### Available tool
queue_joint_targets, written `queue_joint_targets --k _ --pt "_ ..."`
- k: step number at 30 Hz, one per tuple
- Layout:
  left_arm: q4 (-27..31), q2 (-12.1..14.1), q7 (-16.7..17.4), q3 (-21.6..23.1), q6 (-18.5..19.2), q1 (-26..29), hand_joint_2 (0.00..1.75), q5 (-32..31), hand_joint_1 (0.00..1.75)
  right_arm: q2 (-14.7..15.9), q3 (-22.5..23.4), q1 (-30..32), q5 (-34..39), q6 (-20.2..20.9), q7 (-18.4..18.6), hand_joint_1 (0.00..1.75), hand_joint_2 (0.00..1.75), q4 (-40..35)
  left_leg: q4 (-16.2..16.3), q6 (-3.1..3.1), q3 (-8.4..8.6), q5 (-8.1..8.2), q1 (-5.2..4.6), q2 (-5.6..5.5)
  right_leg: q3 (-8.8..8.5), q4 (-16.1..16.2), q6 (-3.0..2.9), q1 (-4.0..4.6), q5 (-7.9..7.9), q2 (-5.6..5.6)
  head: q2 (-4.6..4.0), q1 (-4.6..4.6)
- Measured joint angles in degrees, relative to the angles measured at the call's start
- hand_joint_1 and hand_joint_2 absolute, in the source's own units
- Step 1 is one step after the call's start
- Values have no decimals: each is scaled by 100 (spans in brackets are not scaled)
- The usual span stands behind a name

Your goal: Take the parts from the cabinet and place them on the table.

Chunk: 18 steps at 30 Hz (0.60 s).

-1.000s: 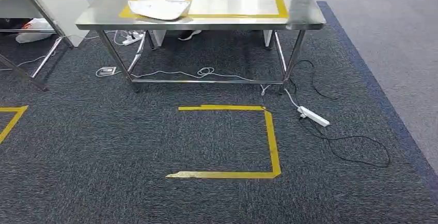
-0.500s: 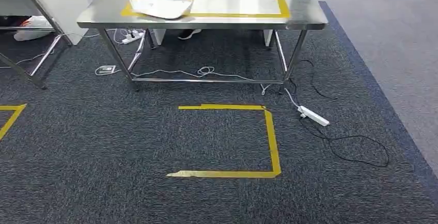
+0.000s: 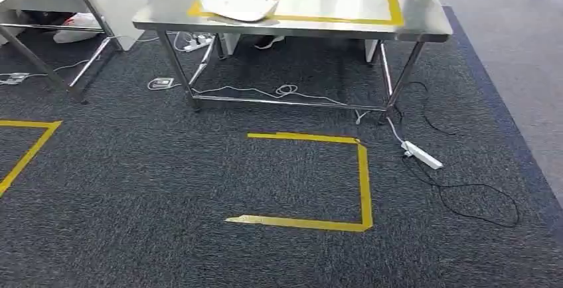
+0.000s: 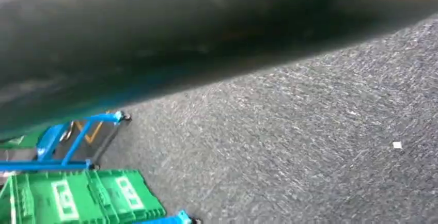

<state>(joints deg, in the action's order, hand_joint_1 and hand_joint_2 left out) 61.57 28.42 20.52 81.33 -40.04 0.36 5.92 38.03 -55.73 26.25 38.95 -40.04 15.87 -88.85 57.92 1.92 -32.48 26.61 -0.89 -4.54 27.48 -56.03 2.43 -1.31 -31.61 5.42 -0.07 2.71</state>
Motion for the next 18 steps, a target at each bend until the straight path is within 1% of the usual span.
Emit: queue_joint_targets --k 1,2,3,4,5,6,7,8,9,10,11,12,13,14,15,17,18 --pt "-2 2 0 0 -2 -1 0 9 0 0 2 19 -15 0 20 0 0 4 -9 -48 -34 -38 12 -58 34 -44 -37 14 10 -79 0 -5" --pt "-9 2 2 0 -2 7 0 15 0 0 4 22 -33 0 28 0 0 4 -19 -87 -56 -61 29 -125 36 -60 -78 39 6 -140 0 2" --pt "-11 2 2 2 -2 30 0 17 0 0 7 36 -48 0 33 0 0 4 -18 -124 -76 -84 39 -198 32 -55 -114 45 24 -216 0 0" --pt "-13 17 2 4 -2 34 0 24 0 -4 9 43 -63 0 35 0 0 4 31 -143 -88 -61 46 -170 42 -20 -178 2 65 -321 0 7" --pt "-13 7 2 7 -2 40 0 26 0 -4 11 43 -66 0 37 0 0 4 57 -150 -94 -36 45 -107 39 -20 -186 6 70 -341 0 0" --pt "-20 11 2 13 -2 37 0 33 0 -7 37 66 -81 0 48 0 0 4 412 -222 -235 291 34 292 39 -21 -223 13 75 -464 0 -61" --pt "-31 9 2 13 -2 20 0 33 0 -9 48 94 -85 0 54 0 0 4 807 -254 -384 547 57 349 44 -23 -248 21 72 -556 0 -61" --pt "-35 -2 2 13 -2 2 0 35 0 -9 55 122 -98 0 72 0 0 4 1300 -277 -570 798 79 379 56 -25 -248 27 72 -658 0 -59" --pt "-42 -20 0 13 -2 1 0 48 0 -9 70 133 -131 0 96 0 0 4 1596 -294 -667 901 99 384 62 -26 -248 28 72 -739 0 -61" --pt "-46 -29 0 20 0 7 0 68 0 -15 101 146 -186 0 120 0 0 4 1649 -303 -650 875 116 386 65 -27 -247 29 71 -820 0 -61" --pt "-61 -37 -13 37 2 10 0 74 0 -31 135 167 -219 0 147 0 0 4 1438 -302 -498 713 124 398 61 -27 -243 29 68 -899 0 -61" --pt "-74 -39 -35 50 4 9 0 74 0 -44 177 184 -253 0 164 0 0 4 1009 -291 -253 491 125 440 53 -27 -236 29 61 -977 0 -61" --pt "-85 -37 -59 57 7 5 0 76 0 -52 212 198 -273 0 173 0 0 4 506 -267 32 274 123 539 35 -27 -221 29 51 -1039 0 -63" --pt "-92 -37 -92 61 11 -7 0 79 0 -59 253 226 -284 0 173 0 0 0 62 -225 266 201 95 835 11 -27 -196 38 38 -1103 0 -61" --pt "-101 -37 -118 66 33 -44 0 87 0 -72 288 268 -284 0 173 0 0 -2 -62 -183 304 275 17 978 16 -50 -148 76 9 -1171 0 -63" --pt "-120 -39 -175 85 85 -70 0 98 0 -74 373 305 -286 0 190 0 0 -4 -32 -120 243 257 21 835 -1 -38 -91 71 11 -1300 0 -57" --pt "-149 -39 -197 98 118 -67 0 120 0 -77 418 312 -286 0 192 0 0 -4 -31 -100 214 252 14 767 -84 -19 -67 71 16 -1374 0 -59"
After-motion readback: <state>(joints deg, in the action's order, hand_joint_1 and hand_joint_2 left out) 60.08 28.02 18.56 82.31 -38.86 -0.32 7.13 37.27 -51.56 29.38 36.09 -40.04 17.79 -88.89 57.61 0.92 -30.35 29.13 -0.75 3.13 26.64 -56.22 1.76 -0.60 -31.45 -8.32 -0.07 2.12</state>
